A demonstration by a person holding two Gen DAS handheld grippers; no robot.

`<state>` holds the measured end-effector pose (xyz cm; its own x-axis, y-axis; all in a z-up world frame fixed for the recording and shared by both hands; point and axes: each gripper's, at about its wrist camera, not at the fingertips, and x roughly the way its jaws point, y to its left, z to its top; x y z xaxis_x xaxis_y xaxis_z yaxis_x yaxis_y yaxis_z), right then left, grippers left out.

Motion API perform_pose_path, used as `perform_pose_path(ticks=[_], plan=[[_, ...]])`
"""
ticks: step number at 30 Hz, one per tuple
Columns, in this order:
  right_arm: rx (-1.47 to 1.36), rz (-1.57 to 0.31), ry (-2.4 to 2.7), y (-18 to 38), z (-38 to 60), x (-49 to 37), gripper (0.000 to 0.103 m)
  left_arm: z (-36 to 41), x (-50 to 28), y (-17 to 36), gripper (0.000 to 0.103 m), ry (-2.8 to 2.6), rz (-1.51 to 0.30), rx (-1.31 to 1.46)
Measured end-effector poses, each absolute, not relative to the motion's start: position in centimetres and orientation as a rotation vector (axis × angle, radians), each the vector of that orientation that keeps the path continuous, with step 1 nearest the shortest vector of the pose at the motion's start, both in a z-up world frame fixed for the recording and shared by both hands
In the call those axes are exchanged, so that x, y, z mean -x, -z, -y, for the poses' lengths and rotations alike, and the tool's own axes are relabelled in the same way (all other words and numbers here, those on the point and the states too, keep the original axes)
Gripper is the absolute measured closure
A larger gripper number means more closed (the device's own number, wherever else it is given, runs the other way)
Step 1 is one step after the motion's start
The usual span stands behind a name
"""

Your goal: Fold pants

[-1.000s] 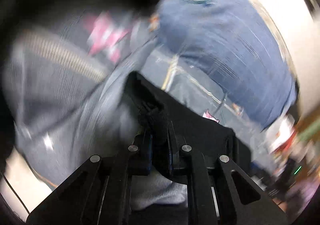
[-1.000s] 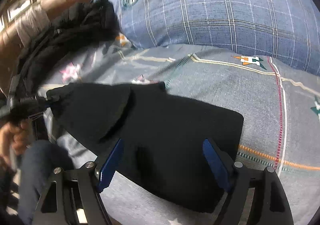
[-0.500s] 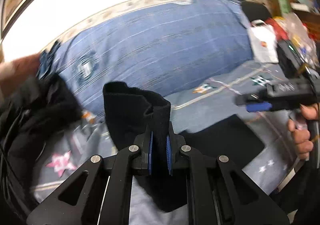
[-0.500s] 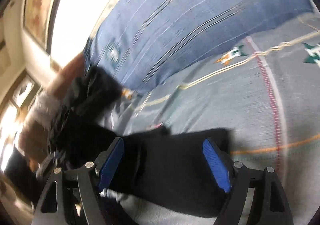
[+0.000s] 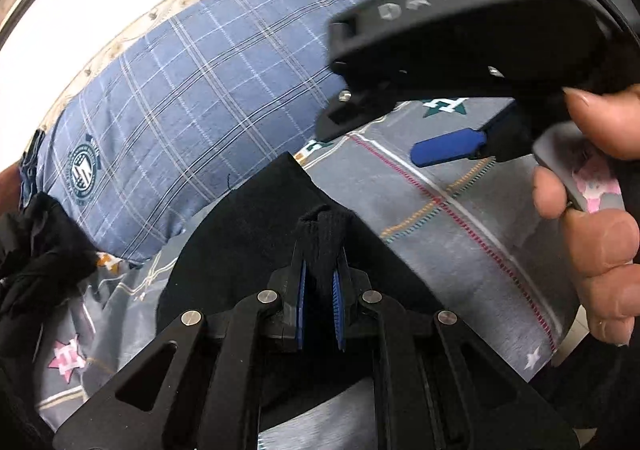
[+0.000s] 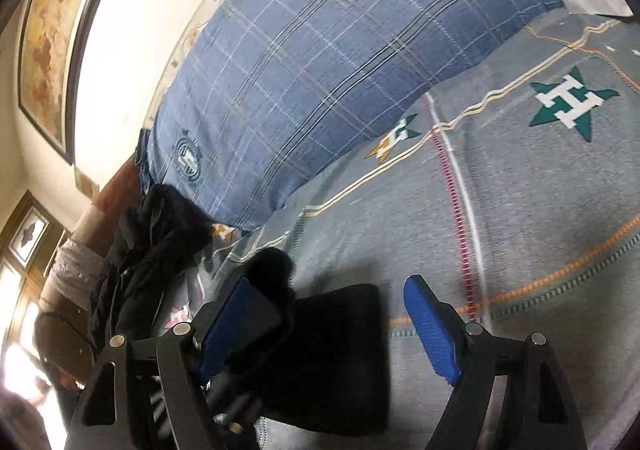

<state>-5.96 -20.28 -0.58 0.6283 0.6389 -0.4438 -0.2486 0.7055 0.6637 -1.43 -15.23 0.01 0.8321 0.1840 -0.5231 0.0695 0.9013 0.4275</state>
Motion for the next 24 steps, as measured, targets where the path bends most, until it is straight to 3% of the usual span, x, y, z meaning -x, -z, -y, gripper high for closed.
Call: perform_pose_path(ticks=[6,8,9,16,18,24], plan=[[-0.613,-0.731,-0.522,0.9,21.0,5.9,0.024,16.1,1.8,2.6,0.092,-0.002,-0.658,-0.471],[-0.607,-0.738,-0.522,0.9,20.8,5.8,0.024,15.9,1.9,3.1,0.081,0.050,-0.672,-0.458],[-0.601,-0.738,-0.526,0.9,20.7,5.8,0.024,15.8,2.1,3.2,0.081,0.065,-0.666,-0.447],[-0.470,-0.656,-0.558,-1.1,19.1,6.8,0.024,12.6,6.6,-1.3,0.078,0.268,-0.641,-0.175],[-0.380,-0.614,-0.562,-2.0,18.3,7.8,0.024,10.0,8.8,-2.9,0.078,0.283,-0.618,-0.070],[0.231,-0.494,-0.718,-2.3,9.7,14.3,0.027,-1.2,10.4,-5.1,0.077,0.025,-0.644,0.388]])
